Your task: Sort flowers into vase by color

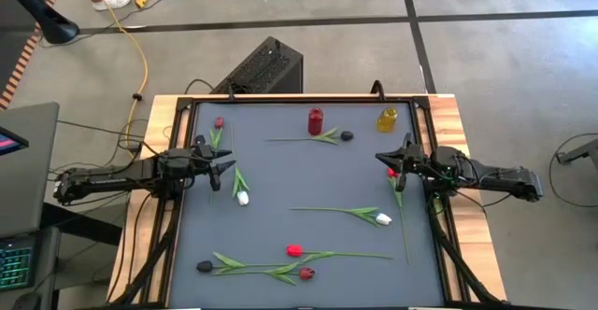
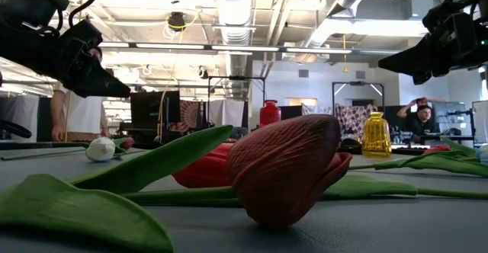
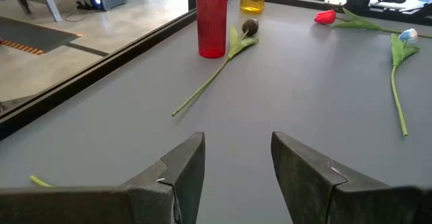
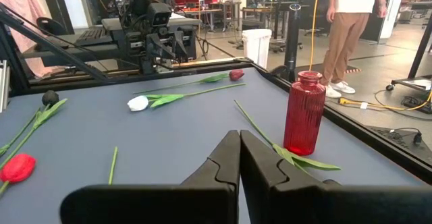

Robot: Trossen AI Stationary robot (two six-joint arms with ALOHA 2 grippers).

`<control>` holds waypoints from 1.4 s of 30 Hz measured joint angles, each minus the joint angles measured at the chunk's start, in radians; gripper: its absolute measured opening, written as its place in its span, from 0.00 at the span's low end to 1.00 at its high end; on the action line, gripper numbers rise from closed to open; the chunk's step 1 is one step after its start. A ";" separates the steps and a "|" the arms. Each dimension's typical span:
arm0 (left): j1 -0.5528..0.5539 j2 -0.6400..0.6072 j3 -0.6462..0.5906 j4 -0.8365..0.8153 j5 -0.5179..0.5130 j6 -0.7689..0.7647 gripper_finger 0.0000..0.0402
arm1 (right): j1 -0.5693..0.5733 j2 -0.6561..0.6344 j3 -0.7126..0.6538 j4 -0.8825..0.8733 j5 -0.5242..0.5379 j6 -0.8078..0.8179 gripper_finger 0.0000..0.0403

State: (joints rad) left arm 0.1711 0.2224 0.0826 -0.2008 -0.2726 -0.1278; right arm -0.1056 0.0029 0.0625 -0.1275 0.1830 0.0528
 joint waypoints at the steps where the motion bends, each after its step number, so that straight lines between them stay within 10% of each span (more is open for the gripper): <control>1: 0.000 0.000 0.000 0.000 0.000 0.000 0.40 | 0.000 0.000 0.000 0.000 0.000 0.000 0.09; 21: 0.000 0.000 -0.003 0.025 0.001 -0.010 0.40 | 0.000 0.000 0.000 0.000 0.000 0.000 0.09; 34: 0.000 0.000 -0.004 0.089 -0.008 -0.386 0.40 | 0.000 0.000 -0.004 0.068 -0.007 0.052 0.09; 42: -0.013 0.063 0.000 0.445 0.078 -0.252 0.40 | -0.002 0.092 0.105 0.043 -0.012 0.123 0.09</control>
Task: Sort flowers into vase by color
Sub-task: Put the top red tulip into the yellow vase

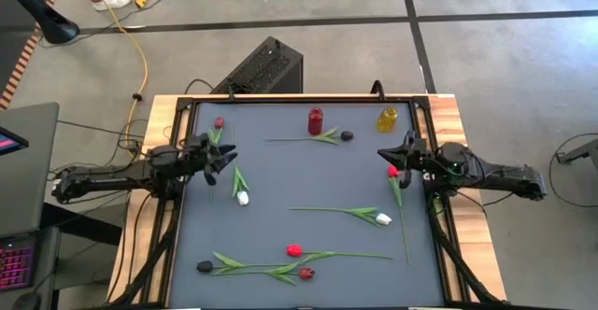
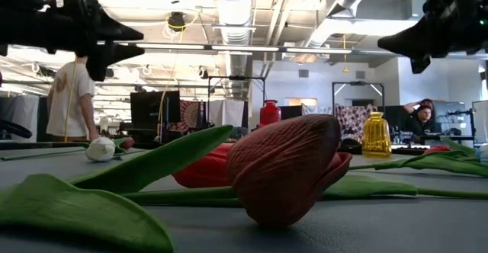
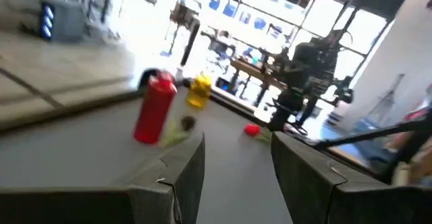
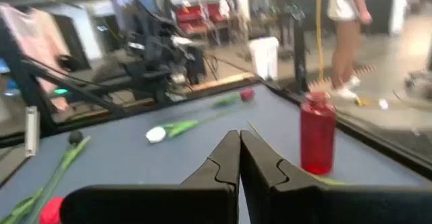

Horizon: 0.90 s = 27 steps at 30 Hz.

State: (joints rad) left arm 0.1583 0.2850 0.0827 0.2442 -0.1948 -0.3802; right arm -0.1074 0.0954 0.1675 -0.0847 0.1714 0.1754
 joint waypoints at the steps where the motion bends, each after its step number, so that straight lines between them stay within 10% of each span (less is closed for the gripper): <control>1: -0.001 0.024 0.000 0.030 -0.012 0.028 0.40 | 0.000 0.031 0.027 -0.021 0.013 0.010 0.09; 17: 0.001 0.392 0.211 0.051 -0.015 0.354 0.40 | 0.003 0.677 0.682 -0.945 0.034 0.635 0.09; 27: 0.000 0.435 0.271 0.054 0.058 0.381 0.40 | 0.158 0.946 0.724 -1.061 -0.133 0.945 0.16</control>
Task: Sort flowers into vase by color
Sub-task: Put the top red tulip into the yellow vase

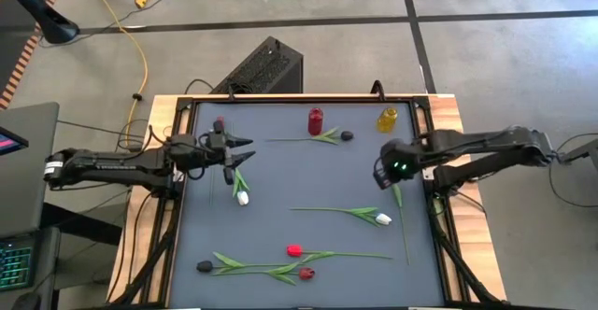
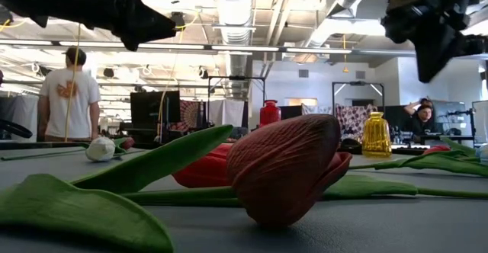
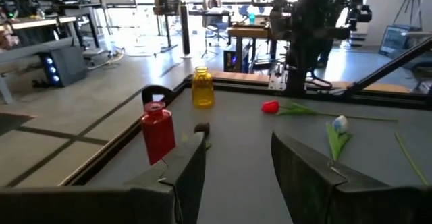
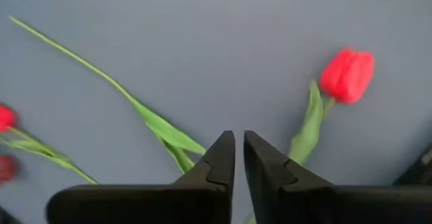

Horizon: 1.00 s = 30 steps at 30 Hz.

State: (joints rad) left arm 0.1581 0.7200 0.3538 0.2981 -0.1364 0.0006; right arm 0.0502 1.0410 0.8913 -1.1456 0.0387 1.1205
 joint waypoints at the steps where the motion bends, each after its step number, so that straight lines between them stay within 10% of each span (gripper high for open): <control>1: 0.000 0.000 0.003 0.000 0.000 0.000 0.40 | 0.019 0.023 0.000 -0.008 0.000 0.016 0.18; 15: 0.000 0.000 0.031 -0.035 -0.002 0.033 0.40 | 0.218 0.292 -0.003 -0.103 0.002 0.239 0.54; 30: 0.000 0.000 0.031 -0.064 -0.035 0.001 0.40 | 0.243 0.266 -0.287 0.130 0.017 0.390 0.55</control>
State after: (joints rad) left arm 0.1585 0.7204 0.3847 0.2344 -0.1715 0.0017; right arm 0.2934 1.3068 0.6046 -1.0152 0.0560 1.5106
